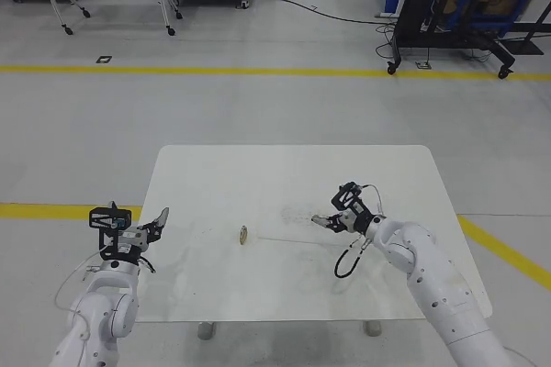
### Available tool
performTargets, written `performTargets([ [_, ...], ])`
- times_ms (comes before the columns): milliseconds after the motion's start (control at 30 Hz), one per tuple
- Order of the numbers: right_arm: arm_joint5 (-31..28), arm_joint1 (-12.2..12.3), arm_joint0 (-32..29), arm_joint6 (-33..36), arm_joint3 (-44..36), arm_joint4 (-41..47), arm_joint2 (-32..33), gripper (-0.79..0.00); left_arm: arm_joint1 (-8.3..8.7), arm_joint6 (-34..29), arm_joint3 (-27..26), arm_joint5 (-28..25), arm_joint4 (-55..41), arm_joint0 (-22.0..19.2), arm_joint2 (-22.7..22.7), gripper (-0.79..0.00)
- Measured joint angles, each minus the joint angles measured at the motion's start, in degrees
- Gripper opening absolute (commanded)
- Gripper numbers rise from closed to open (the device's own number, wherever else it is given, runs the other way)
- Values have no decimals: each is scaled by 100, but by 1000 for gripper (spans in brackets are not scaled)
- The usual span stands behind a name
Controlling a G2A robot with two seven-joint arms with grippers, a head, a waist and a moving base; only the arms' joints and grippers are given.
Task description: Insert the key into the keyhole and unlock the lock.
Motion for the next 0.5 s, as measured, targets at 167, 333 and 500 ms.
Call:
performTargets([
  [167, -954, 30, 318, -319, 368, -171, -171, 0, 0, 0, 0, 0, 0, 0, 0, 0],
  [333, -2018, 182, 604, -909, 518, -1550, -284, 0, 0, 0, 0, 0, 0, 0, 0, 0],
  [500, -2397, 243, 1081, -1848, 1288, -1833, -399, -31, 0, 0, 0, 0, 0, 0, 0, 0],
])
